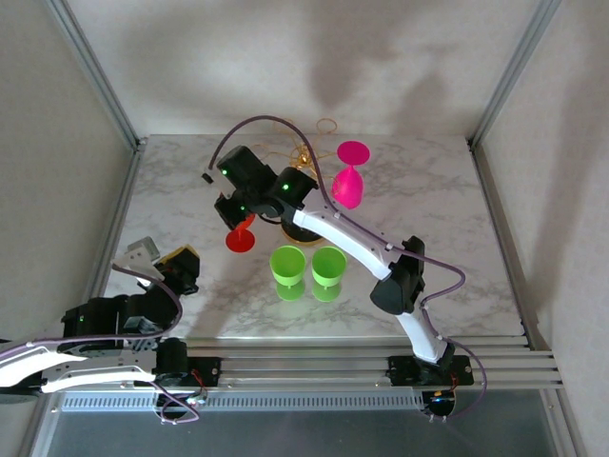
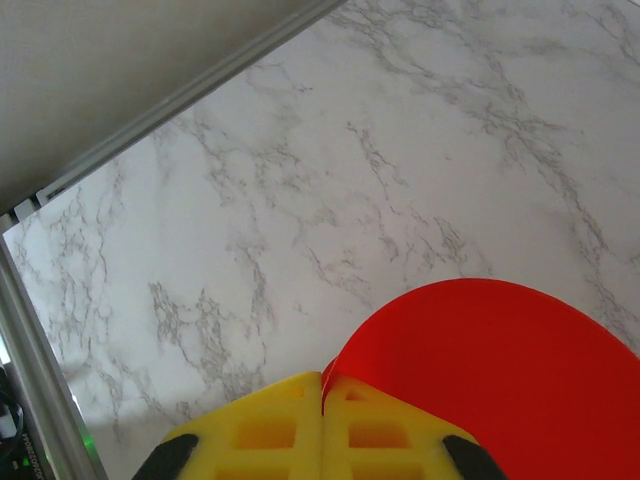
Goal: Take the wine glass off the wine glass rack
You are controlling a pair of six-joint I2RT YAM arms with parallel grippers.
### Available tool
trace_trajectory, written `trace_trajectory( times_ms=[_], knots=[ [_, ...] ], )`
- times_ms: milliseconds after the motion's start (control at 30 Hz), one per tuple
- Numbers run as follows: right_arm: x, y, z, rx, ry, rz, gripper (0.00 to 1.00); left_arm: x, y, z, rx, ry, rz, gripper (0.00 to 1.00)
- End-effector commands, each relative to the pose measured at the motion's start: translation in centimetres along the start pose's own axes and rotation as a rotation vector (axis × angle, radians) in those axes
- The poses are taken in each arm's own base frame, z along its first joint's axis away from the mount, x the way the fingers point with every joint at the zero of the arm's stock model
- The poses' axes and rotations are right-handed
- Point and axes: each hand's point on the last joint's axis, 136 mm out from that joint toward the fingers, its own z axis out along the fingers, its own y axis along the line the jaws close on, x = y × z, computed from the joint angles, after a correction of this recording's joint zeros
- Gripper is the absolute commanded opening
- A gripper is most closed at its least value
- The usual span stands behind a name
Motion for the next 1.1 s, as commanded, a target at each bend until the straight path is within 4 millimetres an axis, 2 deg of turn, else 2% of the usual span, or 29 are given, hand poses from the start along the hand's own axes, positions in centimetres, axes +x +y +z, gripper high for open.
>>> trace_trajectory(
  times_ms=[0, 300, 467, 733, 933, 1067],
  knots=[
    [-1.4, 0.9, -1.9, 0.012, -0.066, -0.018, 0.00, -1.9, 2.3, -0.4, -0.091, -0.099, -0.131, 0.25],
    [-0.5, 2.4, -1.7, 0.052, -0.075, -0.056, 0.00, -2.7, 4.5, -1.0, -0.169, -0.121, -0.130, 0.24],
    [0.6, 2.9, -1.5, 0.071, -0.082, -0.049, 0.00, -2.8, 4.9, -1.0, -0.197, -0.134, -0.104, 0.23],
    [2.4, 3.4, -0.9, 0.080, -0.083, -0.022, 0.00, -3.1, 4.8, -1.0, -0.204, -0.136, -0.093, 0.24],
    [3.2, 3.8, -0.1, 0.072, -0.070, -0.009, 0.00, -2.5, 3.2, -0.5, -0.200, -0.115, 0.006, 0.25],
    [3.7, 3.8, 0.3, 0.073, -0.068, 0.008, 0.00, -2.3, 2.8, -0.3, -0.198, -0.110, 0.013, 0.26]
  ],
)
